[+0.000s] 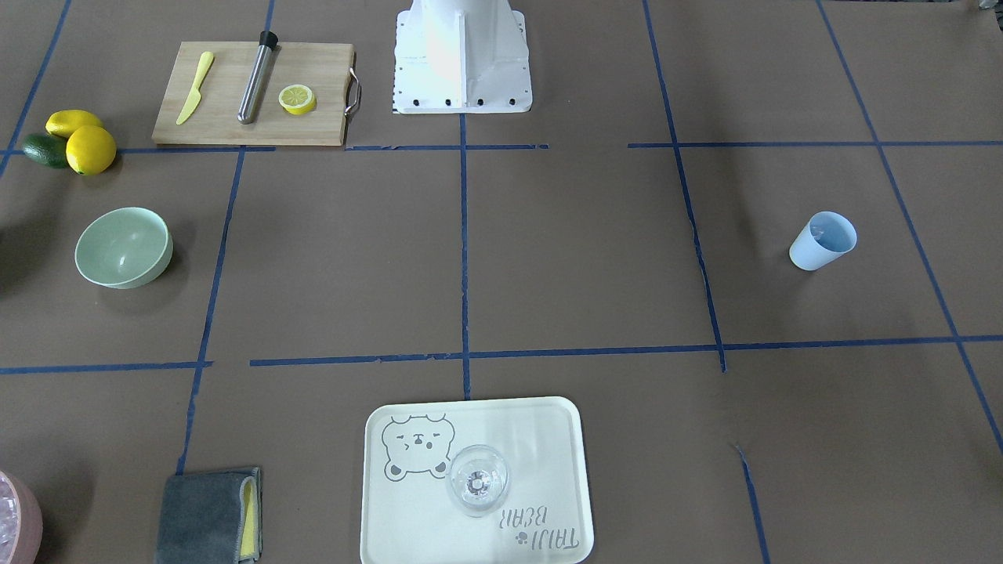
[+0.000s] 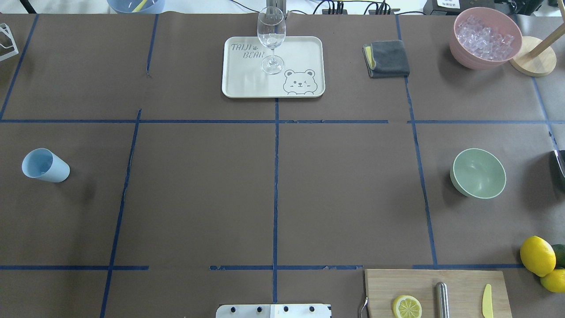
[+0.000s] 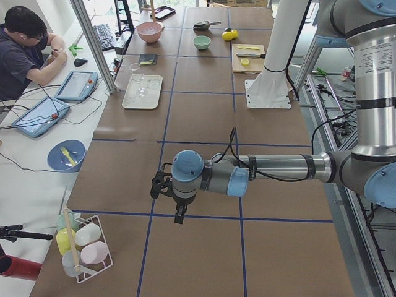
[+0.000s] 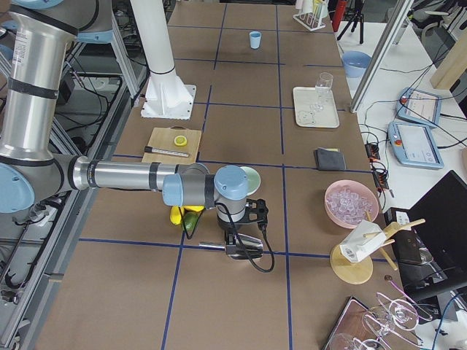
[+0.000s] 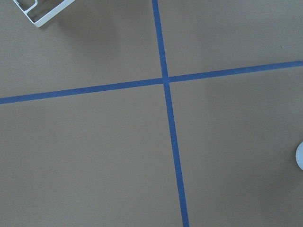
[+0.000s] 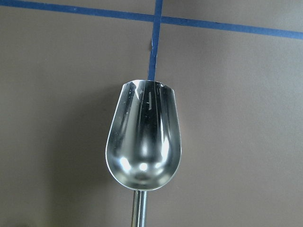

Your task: Pour ice into bowl

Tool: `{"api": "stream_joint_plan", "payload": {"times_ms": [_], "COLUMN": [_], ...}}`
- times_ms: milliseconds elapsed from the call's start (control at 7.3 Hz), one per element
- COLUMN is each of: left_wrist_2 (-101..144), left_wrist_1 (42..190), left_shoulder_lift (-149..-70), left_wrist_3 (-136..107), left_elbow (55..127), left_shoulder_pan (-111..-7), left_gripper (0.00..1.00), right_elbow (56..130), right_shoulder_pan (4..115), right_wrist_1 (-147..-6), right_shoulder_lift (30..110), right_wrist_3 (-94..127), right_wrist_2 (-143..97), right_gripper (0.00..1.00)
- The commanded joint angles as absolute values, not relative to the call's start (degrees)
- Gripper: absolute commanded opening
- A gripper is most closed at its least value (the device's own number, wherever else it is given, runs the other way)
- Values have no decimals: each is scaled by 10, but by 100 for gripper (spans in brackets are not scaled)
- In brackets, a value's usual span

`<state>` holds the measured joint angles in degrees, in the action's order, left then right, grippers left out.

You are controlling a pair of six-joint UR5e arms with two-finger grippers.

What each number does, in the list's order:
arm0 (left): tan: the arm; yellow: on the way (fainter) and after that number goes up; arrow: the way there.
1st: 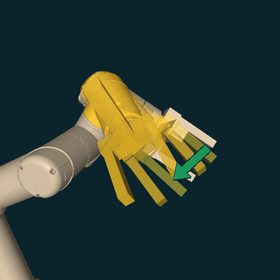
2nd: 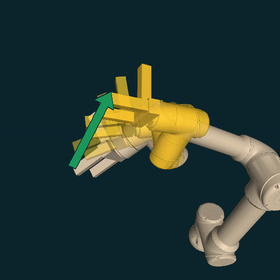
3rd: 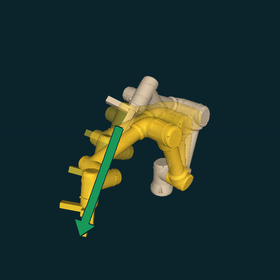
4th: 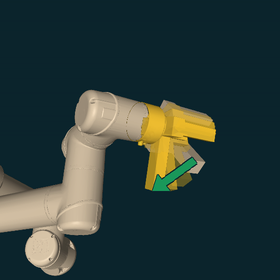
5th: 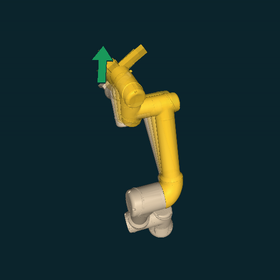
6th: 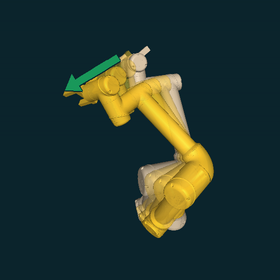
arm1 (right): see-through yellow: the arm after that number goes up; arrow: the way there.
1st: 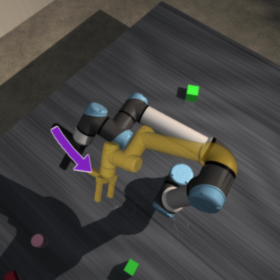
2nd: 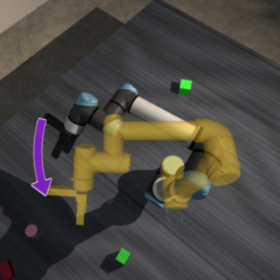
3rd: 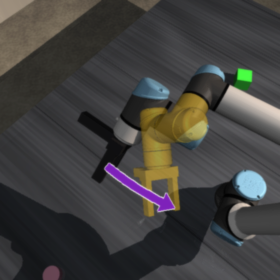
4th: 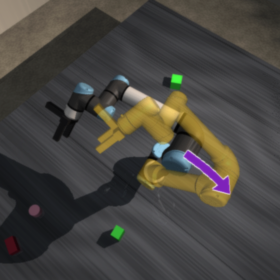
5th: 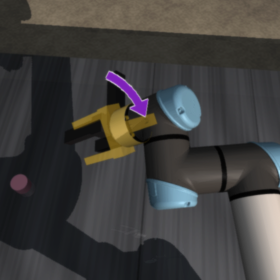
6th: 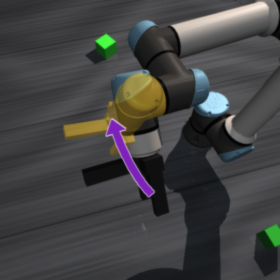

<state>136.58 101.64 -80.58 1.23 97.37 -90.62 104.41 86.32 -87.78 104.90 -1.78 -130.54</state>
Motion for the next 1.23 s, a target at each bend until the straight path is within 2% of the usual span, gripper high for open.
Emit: {"api": "stream_joint_plan", "payload": {"times_ms": [0, 411, 822, 1096], "left_wrist_2": [1366, 1366, 1366, 1366], "left_wrist_1": [1016, 1017, 1017, 1017], "left_shoulder_lift": [-805, -805, -805, -804], "left_wrist_3": [12, 12, 12, 12], "left_elbow": [973, 974, 974, 974], "left_shoulder_pan": [-906, -906, -906, -906], "left_gripper": [100, 100, 100, 100], "right_elbow": [1048, 1076, 1075, 1082], "right_shoulder_pan": [844, 844, 844, 824], "right_wrist_1": [-876, -857, -850, -767], "right_shoulder_lift": [1045, 1000, 1010, 1011], "right_wrist_3": [-14, -10, -4, 3], "right_wrist_2": [-1296, -1345, -1345, -1346], "right_gripper": [100, 100, 100, 100]}}
